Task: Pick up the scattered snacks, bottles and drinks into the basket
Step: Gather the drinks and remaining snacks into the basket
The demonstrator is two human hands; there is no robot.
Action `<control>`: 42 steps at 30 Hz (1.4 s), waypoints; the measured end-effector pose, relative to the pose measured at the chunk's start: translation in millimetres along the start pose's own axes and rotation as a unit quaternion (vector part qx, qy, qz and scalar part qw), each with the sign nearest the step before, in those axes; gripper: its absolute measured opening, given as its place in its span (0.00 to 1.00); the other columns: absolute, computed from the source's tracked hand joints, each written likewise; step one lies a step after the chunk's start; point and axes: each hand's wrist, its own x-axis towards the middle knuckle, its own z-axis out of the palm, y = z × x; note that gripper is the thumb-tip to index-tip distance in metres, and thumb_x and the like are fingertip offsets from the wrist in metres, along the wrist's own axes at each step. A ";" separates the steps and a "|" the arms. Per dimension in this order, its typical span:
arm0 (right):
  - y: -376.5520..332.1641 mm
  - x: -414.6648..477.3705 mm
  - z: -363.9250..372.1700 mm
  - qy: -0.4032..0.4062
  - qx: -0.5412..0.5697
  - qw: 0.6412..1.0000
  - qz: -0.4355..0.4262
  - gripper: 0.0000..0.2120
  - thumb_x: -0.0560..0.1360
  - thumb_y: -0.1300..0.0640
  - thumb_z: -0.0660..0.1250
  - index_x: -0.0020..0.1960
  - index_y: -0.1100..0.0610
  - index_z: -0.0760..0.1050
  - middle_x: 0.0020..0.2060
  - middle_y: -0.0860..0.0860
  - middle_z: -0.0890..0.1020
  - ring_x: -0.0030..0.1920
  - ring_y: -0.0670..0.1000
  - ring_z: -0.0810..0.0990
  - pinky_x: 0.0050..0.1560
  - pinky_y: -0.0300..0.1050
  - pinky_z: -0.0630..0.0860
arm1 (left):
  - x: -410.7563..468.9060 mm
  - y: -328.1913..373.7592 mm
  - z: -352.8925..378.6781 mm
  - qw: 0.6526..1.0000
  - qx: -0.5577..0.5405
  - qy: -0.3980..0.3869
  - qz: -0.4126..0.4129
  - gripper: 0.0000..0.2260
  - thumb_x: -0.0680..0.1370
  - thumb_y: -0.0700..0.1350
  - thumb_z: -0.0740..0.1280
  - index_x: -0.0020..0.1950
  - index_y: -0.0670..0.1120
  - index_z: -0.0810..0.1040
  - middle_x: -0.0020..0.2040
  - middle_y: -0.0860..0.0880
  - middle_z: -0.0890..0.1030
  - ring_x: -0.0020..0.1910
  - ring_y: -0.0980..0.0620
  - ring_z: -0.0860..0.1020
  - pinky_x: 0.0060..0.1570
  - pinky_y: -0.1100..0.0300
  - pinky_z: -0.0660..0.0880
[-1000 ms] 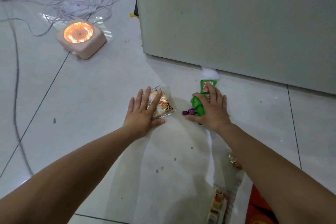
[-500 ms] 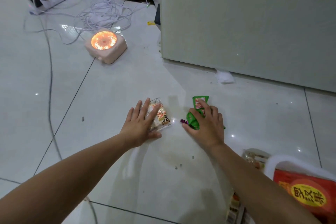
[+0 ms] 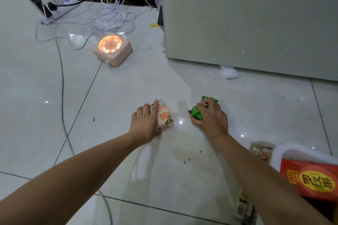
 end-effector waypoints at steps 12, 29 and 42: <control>0.9 -15.1 -49.1 -0.085 0.043 0.995 0.013 0.15 0.58 0.52 0.77 0.41 0.57 0.80 0.43 0.58 0.78 0.32 0.59 0.78 0.27 0.41 0.69 | -13.3 13.0 -27.6 0.999 0.038 -0.012 0.030 0.51 0.66 0.59 0.74 0.77 0.44 0.45 0.67 0.41 0.60 0.66 0.42 0.60 0.62 0.50 0.67; 120.6 -40.6 -222.0 0.153 -0.009 0.971 0.184 0.19 0.69 0.44 0.62 0.48 0.57 0.81 0.48 0.58 0.75 0.33 0.61 0.78 0.34 0.46 0.72 | 3.1 137.1 -87.5 0.977 -0.020 0.090 0.190 0.51 0.65 0.57 0.76 0.77 0.45 0.49 0.65 0.41 0.62 0.64 0.41 0.61 0.62 0.50 0.67; 242.0 -281.5 -324.4 0.103 -0.151 0.877 0.445 0.16 0.71 0.50 0.71 0.54 0.58 0.79 0.52 0.58 0.74 0.40 0.63 0.78 0.40 0.52 0.76 | -89.2 391.4 -69.2 0.822 -0.112 -0.092 0.550 0.47 0.68 0.63 0.71 0.78 0.56 0.44 0.59 0.45 0.65 0.60 0.47 0.61 0.59 0.54 0.65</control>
